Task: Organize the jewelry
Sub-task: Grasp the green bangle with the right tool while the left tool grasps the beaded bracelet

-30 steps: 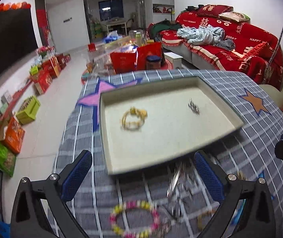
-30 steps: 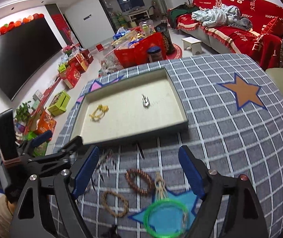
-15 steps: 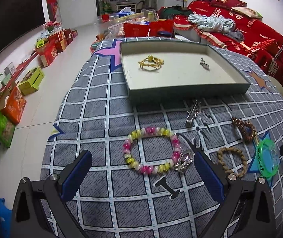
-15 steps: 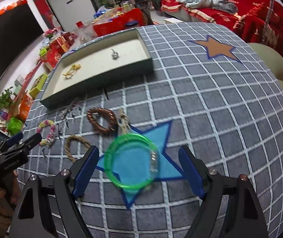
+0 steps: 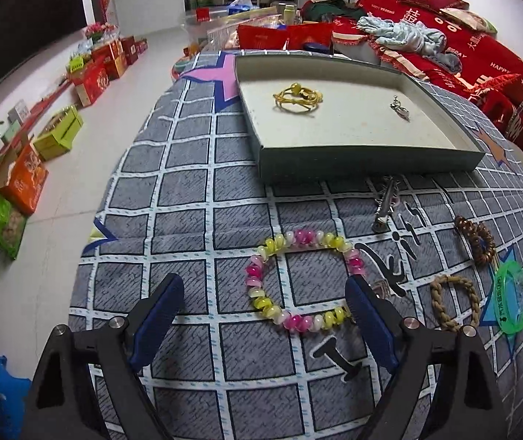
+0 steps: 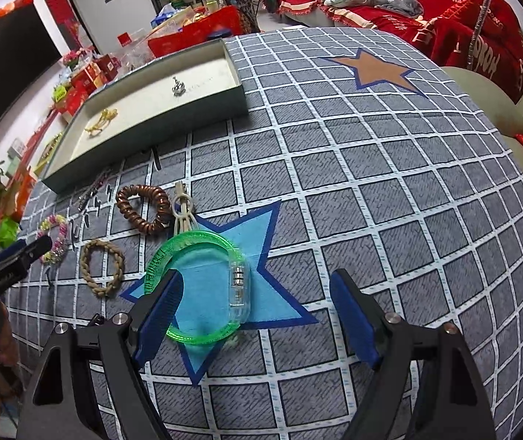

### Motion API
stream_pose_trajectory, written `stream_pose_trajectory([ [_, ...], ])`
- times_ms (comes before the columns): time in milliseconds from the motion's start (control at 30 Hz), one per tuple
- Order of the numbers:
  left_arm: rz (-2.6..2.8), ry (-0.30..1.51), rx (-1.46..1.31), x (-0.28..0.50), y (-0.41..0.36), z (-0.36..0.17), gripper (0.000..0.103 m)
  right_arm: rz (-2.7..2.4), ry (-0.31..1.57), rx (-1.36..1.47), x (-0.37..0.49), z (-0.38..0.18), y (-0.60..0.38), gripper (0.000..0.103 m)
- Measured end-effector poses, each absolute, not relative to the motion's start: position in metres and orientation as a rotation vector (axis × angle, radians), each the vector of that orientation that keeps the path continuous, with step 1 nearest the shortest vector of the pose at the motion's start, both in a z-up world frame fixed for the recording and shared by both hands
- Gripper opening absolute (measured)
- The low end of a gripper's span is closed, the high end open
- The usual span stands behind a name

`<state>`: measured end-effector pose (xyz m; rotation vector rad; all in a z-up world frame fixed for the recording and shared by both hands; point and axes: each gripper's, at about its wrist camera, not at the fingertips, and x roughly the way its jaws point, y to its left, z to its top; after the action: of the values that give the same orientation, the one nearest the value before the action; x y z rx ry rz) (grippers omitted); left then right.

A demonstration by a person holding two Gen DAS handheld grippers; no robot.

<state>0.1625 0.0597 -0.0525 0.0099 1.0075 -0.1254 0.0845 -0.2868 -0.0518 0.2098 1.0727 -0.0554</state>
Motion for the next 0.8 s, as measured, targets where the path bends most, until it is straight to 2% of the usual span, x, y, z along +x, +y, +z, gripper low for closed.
stream_pose_trajectory([
  [33,-0.129,1.006,0.011,0.164,0.059,-0.053,0.098,-0.056,1.075,0.199,0.085,-0.053,-0.285,0.073],
  [67,-0.134,1.009,0.02,0.164,0.058,-0.054,0.089,-0.057,1.081,0.183,0.087,-0.054,-0.282,0.07],
  [133,-0.135,1.007,0.046,0.166,0.055,-0.055,0.088,-0.055,1.094,0.16,0.09,-0.059,-0.277,0.057],
  [300,-0.155,0.997,0.063,0.166,0.05,-0.054,0.085,-0.06,1.096,0.064,0.095,-0.059,-0.262,0.052],
  [400,-0.172,0.985,0.076,0.166,0.047,-0.051,0.068,-0.051,1.095,0.046,0.097,-0.059,-0.259,0.044],
  [467,-0.185,0.976,0.091,0.165,0.044,-0.049,0.043,-0.048,1.098,0.039,0.1,-0.058,-0.258,0.039],
  [500,-0.193,0.974,0.099,0.165,0.042,-0.048,0.037,-0.047,1.097,0.036,0.101,-0.058,-0.257,0.031],
  [533,-0.202,0.974,0.101,0.165,0.041,-0.048,0.026,-0.049,1.097,0.034,0.102,-0.058,-0.257,0.02],
  [600,-0.211,0.974,0.098,0.165,0.041,-0.047,0.026,-0.046,1.099,0.036,0.103,-0.058,-0.257,0.012],
  [800,-0.23,0.968,0.049,0.16,0.048,-0.039,0.026,-0.041,1.075,0.066,0.097,-0.052,-0.26,0.012],
])
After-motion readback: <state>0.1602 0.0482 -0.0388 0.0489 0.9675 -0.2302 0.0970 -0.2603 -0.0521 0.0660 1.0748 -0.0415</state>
